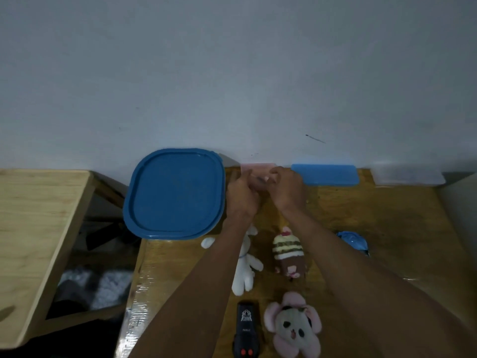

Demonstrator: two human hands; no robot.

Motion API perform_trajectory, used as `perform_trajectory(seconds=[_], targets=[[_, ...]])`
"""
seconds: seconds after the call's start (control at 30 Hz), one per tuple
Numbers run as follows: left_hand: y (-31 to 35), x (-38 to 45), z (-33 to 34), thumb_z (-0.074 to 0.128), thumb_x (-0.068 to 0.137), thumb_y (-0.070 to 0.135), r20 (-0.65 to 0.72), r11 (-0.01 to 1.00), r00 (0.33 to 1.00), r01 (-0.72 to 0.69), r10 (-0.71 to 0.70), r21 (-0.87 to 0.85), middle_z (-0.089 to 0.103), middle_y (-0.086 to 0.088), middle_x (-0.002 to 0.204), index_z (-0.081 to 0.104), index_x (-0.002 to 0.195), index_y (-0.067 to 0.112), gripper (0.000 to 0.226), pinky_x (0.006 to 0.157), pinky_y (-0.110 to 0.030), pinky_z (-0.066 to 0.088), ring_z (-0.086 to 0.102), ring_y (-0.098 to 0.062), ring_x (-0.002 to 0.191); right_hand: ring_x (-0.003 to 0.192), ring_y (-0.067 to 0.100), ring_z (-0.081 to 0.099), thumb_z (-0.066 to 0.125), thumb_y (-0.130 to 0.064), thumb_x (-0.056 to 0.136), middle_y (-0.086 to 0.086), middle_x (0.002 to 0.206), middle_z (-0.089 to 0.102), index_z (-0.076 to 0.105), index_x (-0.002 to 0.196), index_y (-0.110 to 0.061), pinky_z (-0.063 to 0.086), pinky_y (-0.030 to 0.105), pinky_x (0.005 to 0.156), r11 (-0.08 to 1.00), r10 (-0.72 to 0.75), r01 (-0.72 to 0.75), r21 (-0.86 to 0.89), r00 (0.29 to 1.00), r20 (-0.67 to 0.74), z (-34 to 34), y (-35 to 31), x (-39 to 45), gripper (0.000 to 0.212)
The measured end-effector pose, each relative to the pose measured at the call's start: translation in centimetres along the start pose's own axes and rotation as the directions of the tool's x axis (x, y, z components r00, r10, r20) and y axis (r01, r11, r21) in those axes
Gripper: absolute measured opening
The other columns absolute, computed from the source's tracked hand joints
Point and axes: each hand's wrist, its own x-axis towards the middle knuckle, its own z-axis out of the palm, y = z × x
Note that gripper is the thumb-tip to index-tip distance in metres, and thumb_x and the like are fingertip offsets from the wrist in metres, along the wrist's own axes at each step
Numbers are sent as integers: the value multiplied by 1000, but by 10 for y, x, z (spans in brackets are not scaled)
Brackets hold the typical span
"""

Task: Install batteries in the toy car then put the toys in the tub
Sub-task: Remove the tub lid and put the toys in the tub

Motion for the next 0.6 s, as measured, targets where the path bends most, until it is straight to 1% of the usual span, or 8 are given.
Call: perform_trajectory(seconds=[0.07,0.1,0.2,0.27,0.33,0.43,0.53,0.6], targets=[[8,-6,-17,59,86,-1,-70,998,996,-49,47,-26,65,-10,126,64,129,14,45,95,-30,48,63,-25,109,100,20,65,62,-29,97,2,112,70,67,120,-22,45,22,74,998,14,-11,59,999,-49,-9,-14,-5,25],[9,-8,-26,59,89,2,-102,996,993,-66,59,-66,68,-9,123,63,131,15,44,96,-33,51,64,-23,107,99,20,66,62,-27,97,1,112,71,67,120,-23,48,22,74,995,16,-10,96,998,-64,-13,-22,-7,23],[17,-18,-63,58,96,12,-156,955,986,-102,60,-278,74,3,95,66,126,21,32,80,-33,60,69,-9,85,95,18,69,63,-28,96,-1,108,74,66,116,-27,57,27,81,983,7,7,185,997,-76,-19,-49,-14,20],[17,-22,-91,60,97,17,-225,940,973,-130,59,-314,72,9,91,68,123,21,27,76,-27,60,68,-3,82,90,16,70,65,-30,95,-3,104,75,66,116,-27,56,25,76,981,-21,27,190,999,-37,-19,-71,-22,21],[4,-23,-115,60,97,22,-335,966,939,-150,73,-212,73,4,97,70,121,19,25,77,-31,59,68,-9,88,89,15,69,65,-28,95,-3,103,74,66,117,-26,55,25,73,978,-59,51,204,998,35,-13,-88,-32,22],[-35,-19,-143,61,97,26,-418,1000,908,-20,26,17,68,-12,117,68,123,15,29,87,-43,52,59,-30,109,91,18,68,66,-29,93,-2,103,73,66,116,-23,59,34,78,976,-66,38,216,990,127,4,-104,-49,24],[-79,-21,-170,60,97,31,-381,950,918,210,-110,231,56,-13,135,62,132,23,36,99,-52,44,48,-38,121,92,18,67,73,-38,88,-3,106,69,63,119,-23,58,33,76,984,-51,31,174,992,115,23,-114,-61,36],[-103,-19,-184,59,98,30,-339,906,914,321,-221,275,51,-13,142,58,137,28,40,104,-54,40,44,-40,127,97,20,66,75,-37,86,-2,113,66,60,122,-23,58,37,79,987,-43,28,156,995,95,32,-118,-64,41]])
